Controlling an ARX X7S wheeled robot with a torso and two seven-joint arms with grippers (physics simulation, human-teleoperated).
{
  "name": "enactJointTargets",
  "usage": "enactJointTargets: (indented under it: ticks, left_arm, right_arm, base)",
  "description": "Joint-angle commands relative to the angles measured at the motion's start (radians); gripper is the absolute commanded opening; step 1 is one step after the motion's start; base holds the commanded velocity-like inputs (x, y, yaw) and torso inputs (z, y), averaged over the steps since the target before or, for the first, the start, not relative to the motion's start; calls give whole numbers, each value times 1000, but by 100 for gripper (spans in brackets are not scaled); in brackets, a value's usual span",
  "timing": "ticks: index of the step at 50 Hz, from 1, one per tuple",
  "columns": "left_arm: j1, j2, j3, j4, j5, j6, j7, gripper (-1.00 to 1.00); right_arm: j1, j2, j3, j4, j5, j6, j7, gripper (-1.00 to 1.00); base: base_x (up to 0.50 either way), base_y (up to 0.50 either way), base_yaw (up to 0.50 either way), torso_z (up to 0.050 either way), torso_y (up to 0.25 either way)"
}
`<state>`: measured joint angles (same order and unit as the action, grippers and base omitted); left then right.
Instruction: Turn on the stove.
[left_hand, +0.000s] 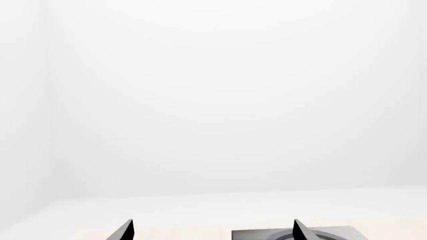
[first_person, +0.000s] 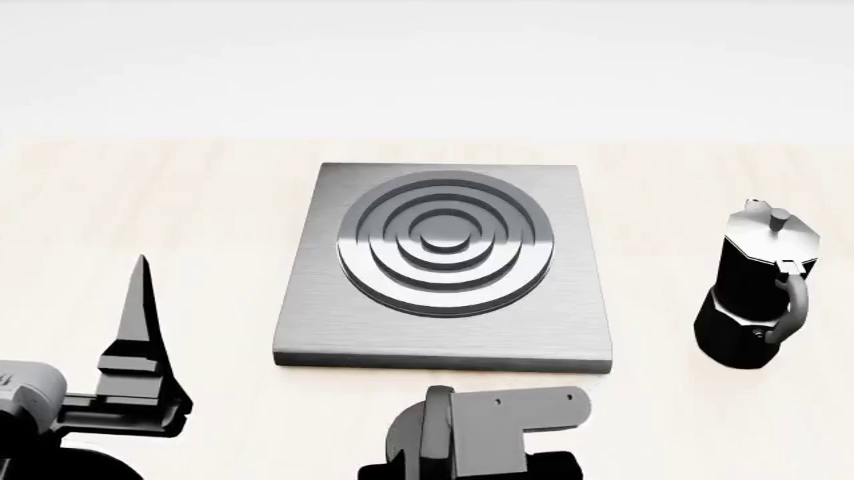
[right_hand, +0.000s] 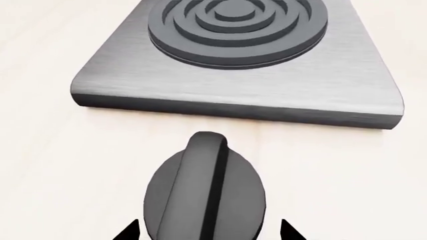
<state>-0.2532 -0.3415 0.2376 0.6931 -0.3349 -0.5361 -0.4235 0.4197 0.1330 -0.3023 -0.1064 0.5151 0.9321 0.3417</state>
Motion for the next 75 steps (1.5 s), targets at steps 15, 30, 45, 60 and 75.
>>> enactJointTargets:
  ticks: [15,30,45,60,75]
  left_arm:
    - [-1,-7,3,-4,-6,8,-7,100]
    - [-3,-10,7,-9,-8,11,-10,100]
    - [-4,-14,9,-8,-13,11,-15,100]
    - [-4,-17,12,-11,-15,17,-18,100]
    - [-6,-20,16,-6,-20,12,-25,100]
  right_arm:
    - [18,3,-20,91,5,-55,-27,100]
    - [32,2,-32,155,5,-89,-42,100]
    - [33,8,-33,153,-5,-87,4,100]
    - [7,33,-24,113,-9,-88,45,100]
    - [-18,65,9,39,8,-61,91,100]
  base:
    - [0,0,0,0,0]
    - [0,0,0,0,0]
    - [0,0,0,0,0]
    - [0,0,0,0,0]
    - [0,0,0,0,0]
